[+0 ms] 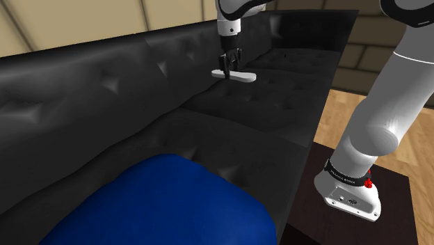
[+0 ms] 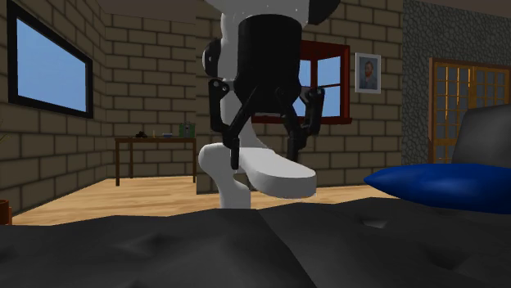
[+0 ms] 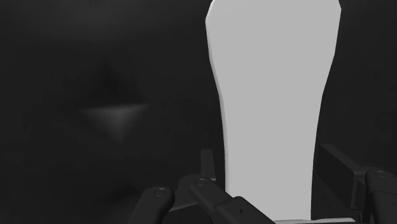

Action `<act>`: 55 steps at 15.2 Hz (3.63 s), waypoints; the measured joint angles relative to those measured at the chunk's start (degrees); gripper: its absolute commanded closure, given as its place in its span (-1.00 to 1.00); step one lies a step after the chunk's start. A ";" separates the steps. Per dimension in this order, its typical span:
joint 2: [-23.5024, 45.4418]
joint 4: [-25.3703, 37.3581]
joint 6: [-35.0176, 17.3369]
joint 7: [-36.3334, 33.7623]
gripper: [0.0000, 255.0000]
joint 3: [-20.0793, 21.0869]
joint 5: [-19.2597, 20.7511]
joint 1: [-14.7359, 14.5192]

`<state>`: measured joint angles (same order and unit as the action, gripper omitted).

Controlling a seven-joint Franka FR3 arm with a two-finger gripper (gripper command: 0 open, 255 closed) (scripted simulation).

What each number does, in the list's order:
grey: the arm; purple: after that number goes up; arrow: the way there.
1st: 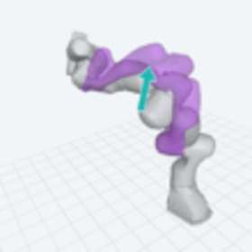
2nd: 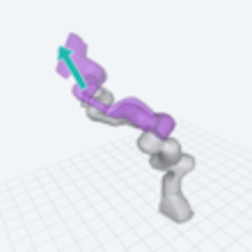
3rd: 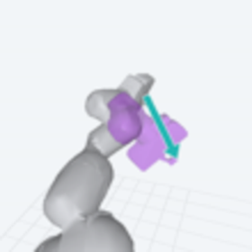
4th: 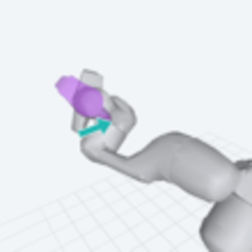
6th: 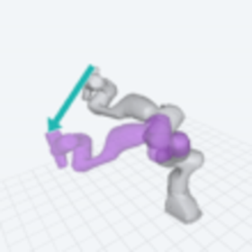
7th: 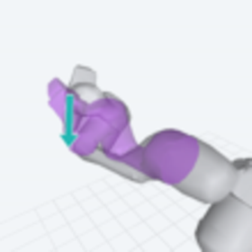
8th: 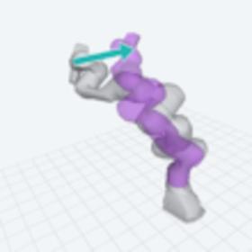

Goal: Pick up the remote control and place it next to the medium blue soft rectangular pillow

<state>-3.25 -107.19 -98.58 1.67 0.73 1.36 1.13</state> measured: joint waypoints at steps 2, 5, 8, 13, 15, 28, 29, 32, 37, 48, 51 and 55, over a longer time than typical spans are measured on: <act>0.00 1.34 1.34 0.16 1.00 -0.07 0.01 0.06; -0.19 3.36 3.54 0.05 1.00 0.02 -0.02 -0.02; -0.03 6.03 6.05 0.17 1.00 0.00 -0.02 0.01; 0.43 8.36 8.01 -2.77 1.00 1.59 -0.36 -1.43; -0.02 7.79 7.91 -5.33 1.00 2.96 -0.71 -2.68; 5.71 14.66 9.15 -22.57 1.00 11.80 -1.61 -11.10; 6.81 15.91 9.32 -24.45 1.00 12.72 -1.52 -12.13; 10.06 20.24 10.44 -28.83 1.00 14.67 -0.94 -14.57; 10.56 17.70 7.43 -30.03 1.00 15.12 -0.86 -15.19; 10.50 9.18 -1.02 -29.84 1.00 15.00 -0.87 -15.03; 10.33 6.71 -3.33 -29.80 1.00 14.99 -0.91 -14.99; 10.78 4.08 -6.38 -29.87 1.00 14.97 -0.77 -15.01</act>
<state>7.53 -103.11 -104.96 -28.20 15.70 0.58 -13.88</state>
